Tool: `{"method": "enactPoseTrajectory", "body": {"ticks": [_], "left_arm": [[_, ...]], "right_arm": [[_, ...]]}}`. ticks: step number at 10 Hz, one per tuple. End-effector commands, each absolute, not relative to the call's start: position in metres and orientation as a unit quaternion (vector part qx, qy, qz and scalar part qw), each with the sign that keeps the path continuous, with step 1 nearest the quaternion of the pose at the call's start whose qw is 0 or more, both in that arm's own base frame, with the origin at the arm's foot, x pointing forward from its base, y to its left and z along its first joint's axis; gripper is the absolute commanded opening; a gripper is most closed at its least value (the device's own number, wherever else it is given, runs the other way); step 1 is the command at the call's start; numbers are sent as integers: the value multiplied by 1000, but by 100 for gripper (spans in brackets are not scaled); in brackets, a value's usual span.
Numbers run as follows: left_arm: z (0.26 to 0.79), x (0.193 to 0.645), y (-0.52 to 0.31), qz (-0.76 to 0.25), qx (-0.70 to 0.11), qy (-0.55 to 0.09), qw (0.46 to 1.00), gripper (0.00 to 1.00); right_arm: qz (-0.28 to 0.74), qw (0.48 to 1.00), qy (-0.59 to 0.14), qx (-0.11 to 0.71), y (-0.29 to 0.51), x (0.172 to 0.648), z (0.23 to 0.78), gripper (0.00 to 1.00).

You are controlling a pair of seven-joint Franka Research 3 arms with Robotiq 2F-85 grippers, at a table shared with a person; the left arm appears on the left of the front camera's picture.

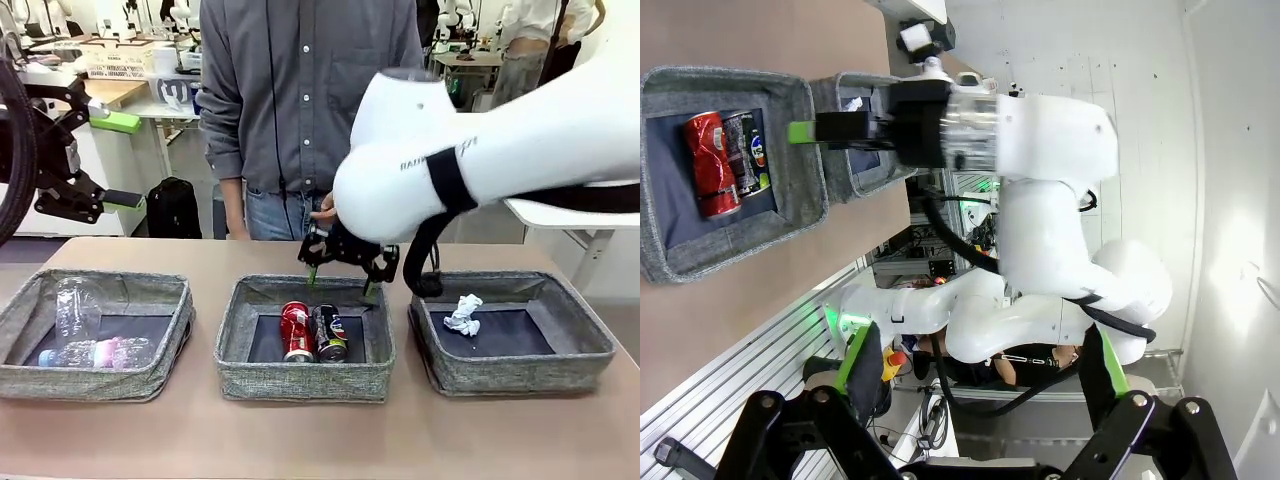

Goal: Sort the waste into the appropriate baskets.
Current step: Place the picked waste into the Fabric basket indicated by the person.

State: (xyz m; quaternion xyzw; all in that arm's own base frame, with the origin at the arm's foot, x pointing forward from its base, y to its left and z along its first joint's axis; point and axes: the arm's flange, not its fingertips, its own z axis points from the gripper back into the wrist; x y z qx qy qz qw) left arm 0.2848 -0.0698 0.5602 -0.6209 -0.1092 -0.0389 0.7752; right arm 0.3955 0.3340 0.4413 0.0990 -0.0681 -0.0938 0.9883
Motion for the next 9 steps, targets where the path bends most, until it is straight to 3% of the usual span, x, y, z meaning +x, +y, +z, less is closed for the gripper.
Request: {"method": "enactPoseTrajectory", "body": {"ticks": [1,4,6,7,8,9], "left_arm": [[561,285,-70,-47,-628,-115,768,100],[561,285,-70,-47,-628,-115,768,100],[561,285,-70,-47,-628,-115,768,100],[561,285,-70,-47,-628,-115,768,100],[561,285,-70,-47,-628,-115,768,100],[561,285,-70,-47,-628,-115,768,100]], "right_arm": [[-117,984,-29,130,295,375,522,100],[-132,947,18,292,221,337,590,100],[-175,868,-3,464,169,321,586,100],[-123,822,-7,556,153,314,577,100],[-76,784,7,616,143,311,568,100],[-80,779,39,620,139,310,556,100]]}}
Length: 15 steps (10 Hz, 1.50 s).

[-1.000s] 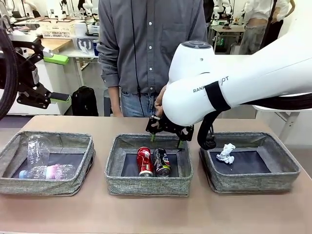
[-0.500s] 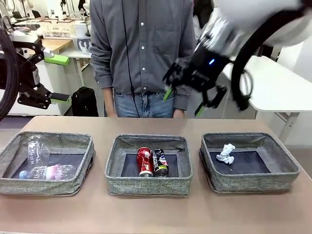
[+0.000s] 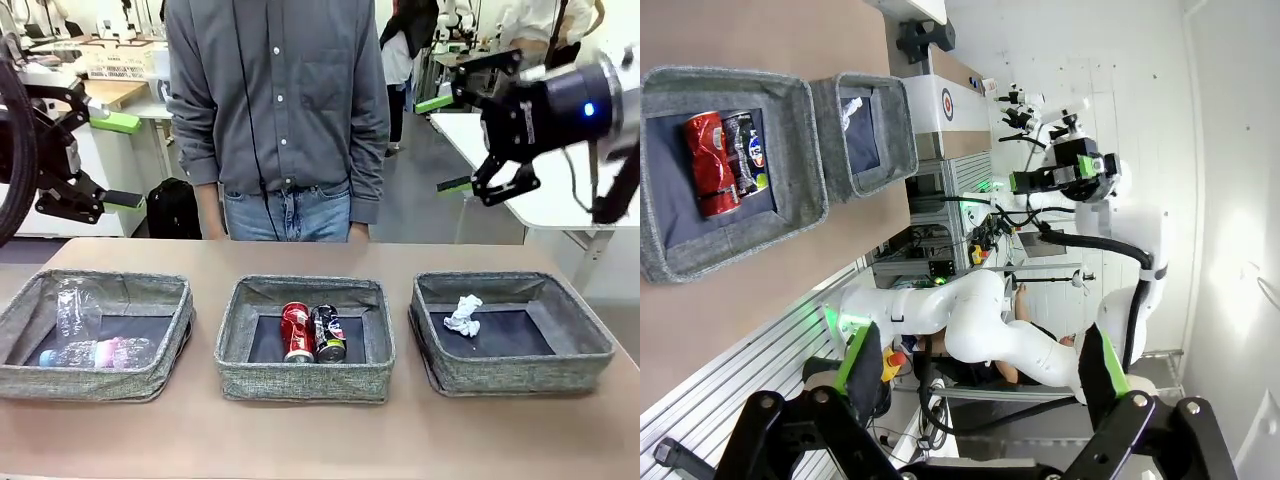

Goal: Sort the waste into the appropriate baskets.
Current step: Place the picked waste into the Fabric basket indicated by the person.

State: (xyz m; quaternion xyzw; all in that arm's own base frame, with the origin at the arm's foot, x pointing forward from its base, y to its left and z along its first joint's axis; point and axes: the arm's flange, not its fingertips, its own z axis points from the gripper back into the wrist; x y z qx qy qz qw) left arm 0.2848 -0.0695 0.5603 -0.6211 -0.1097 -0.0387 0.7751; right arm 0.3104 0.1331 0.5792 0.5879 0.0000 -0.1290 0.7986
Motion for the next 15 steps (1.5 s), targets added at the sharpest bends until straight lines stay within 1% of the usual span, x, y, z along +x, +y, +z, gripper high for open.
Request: {"method": "enactPoseTrajectory", "body": {"ticks": [1,2,3,15], "left_arm": [[561,285,-70,-47,-628,-115,768,100],[561,285,-70,-47,-628,-115,768,100],[561,285,-70,-47,-628,-115,768,100],[561,285,-70,-47,-628,-115,768,100]], "right_arm": [[-63,799,50,596,144,314,546,100],[-42,844,72,530,159,320,539,100],[-100,787,17,608,135,306,561,100],[-100,787,17,608,135,306,561,100]]}}
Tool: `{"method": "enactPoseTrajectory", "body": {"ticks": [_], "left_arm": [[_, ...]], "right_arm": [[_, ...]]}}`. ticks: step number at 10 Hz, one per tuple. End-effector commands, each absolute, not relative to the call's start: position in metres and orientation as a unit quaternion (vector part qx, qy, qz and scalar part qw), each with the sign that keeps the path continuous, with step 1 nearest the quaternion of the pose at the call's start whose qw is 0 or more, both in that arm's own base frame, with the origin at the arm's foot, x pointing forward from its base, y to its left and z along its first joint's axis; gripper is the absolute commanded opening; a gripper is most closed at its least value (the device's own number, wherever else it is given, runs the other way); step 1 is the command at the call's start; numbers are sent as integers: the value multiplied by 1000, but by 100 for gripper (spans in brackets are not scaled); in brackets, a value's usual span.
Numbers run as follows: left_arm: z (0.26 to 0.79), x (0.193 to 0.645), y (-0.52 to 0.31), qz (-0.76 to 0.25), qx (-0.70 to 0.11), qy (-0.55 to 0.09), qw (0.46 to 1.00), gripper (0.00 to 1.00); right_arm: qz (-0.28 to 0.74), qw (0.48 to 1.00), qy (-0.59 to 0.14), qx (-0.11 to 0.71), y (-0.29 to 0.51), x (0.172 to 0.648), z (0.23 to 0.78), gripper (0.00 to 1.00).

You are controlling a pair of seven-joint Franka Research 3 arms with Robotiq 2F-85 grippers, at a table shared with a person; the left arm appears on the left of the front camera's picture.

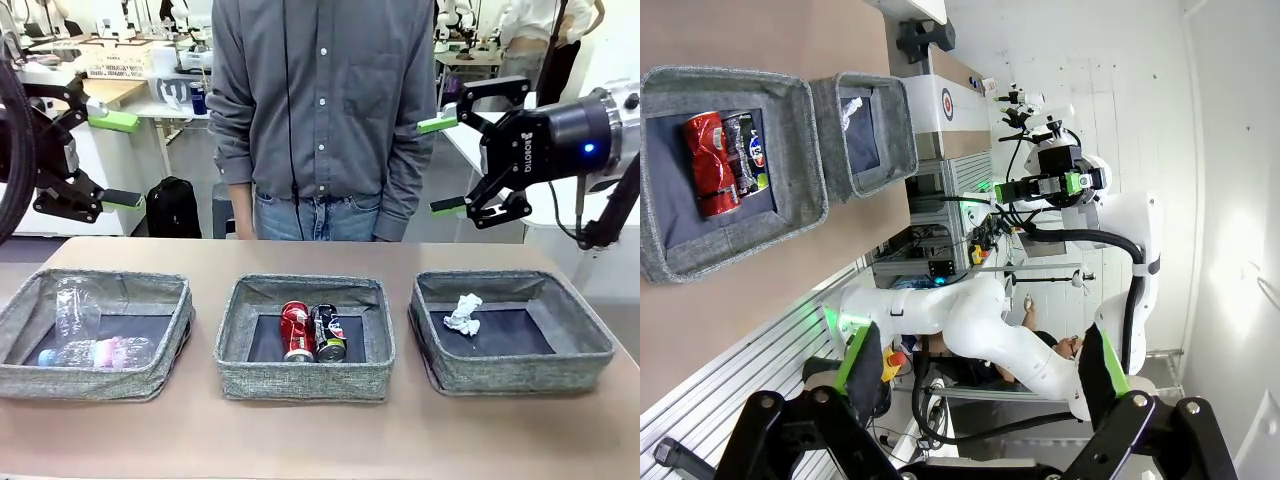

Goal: Sort the waste into the appropriate baskets.
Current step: Place the picked waste into the Fabric basket indicated by the person.

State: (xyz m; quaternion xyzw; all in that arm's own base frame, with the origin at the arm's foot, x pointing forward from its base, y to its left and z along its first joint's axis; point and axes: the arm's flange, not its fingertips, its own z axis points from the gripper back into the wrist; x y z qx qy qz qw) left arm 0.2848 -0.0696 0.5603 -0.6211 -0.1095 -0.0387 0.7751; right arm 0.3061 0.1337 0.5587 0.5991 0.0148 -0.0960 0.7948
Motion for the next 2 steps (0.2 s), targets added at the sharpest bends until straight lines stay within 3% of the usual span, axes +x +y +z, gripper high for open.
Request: {"method": "enactPoseTrajectory", "body": {"ticks": [1,2], "left_arm": [[561,285,-70,-47,-628,-115,768,100],[561,285,-70,-47,-628,-115,768,100]], "right_arm": [[-100,787,17,608,135,306,561,100],[-100,787,17,608,135,306,561,100]]}}
